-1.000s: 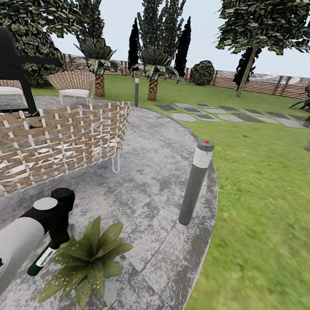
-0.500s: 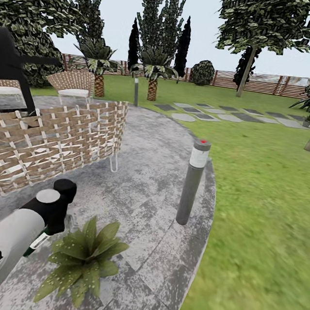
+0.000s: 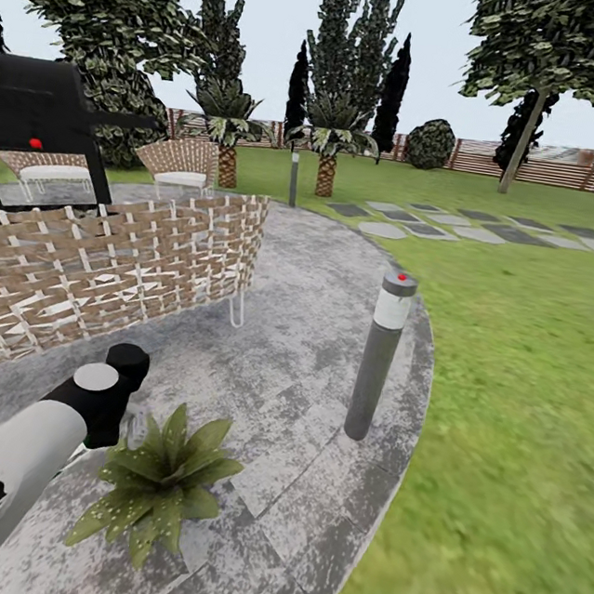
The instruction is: Pick up the pesticide atomizer in the garden and spray insectifuge to fully cover both potted plants in the garden.
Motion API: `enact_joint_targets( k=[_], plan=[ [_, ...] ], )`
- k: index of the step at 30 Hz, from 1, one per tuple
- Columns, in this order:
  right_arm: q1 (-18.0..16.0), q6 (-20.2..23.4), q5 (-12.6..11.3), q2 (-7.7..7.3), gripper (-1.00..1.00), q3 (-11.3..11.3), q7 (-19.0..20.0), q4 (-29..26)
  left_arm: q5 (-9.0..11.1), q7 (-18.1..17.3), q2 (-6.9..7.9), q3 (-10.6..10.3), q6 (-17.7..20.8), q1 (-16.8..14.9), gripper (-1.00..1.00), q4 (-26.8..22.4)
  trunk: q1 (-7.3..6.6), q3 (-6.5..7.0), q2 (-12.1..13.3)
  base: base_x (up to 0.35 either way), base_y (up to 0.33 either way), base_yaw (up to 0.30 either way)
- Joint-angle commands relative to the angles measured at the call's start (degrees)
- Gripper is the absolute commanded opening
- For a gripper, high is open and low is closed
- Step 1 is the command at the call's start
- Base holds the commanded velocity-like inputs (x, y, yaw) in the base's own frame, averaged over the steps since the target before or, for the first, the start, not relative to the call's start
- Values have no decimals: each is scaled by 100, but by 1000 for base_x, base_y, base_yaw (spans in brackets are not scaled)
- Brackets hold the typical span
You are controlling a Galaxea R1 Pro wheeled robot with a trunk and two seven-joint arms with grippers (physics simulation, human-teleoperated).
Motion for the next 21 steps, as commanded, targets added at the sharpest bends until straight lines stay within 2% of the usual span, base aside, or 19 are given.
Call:
enact_joint_targets(
  k=[1, 4, 14, 18, 21],
  plan=[
    [-3, -19, 60, 2, 100, -43, -10, 7, -17, -43, 3, -32, 59, -9, -100, -3, -1, -5, -2, -27, -236, 278],
    [-3, -19, 60, 2, 100, -44, -9, 7, -17, -43, 2, -32, 59, -17, -100, -3, -1, -5, -2, -56, -135, 278],
    [-3, -19, 60, 2, 100, -41, -9, 8, -5, -43, -27, -25, 75, -27, -100, -12, -1, -5, -2, -6, -8, 247],
    [-3, -19, 60, 2, 100, -41, -9, 8, 0, -43, -219, -20, 120, -31, -100, -12, -1, -5, -2, 0, -12, 29],
    [-3, -19, 60, 2, 100, -41, -9, 8, 3, -43, -337, -15, 135, -31, -100, -12, -1, -5, -2, 0, -191, 3]
  ],
)
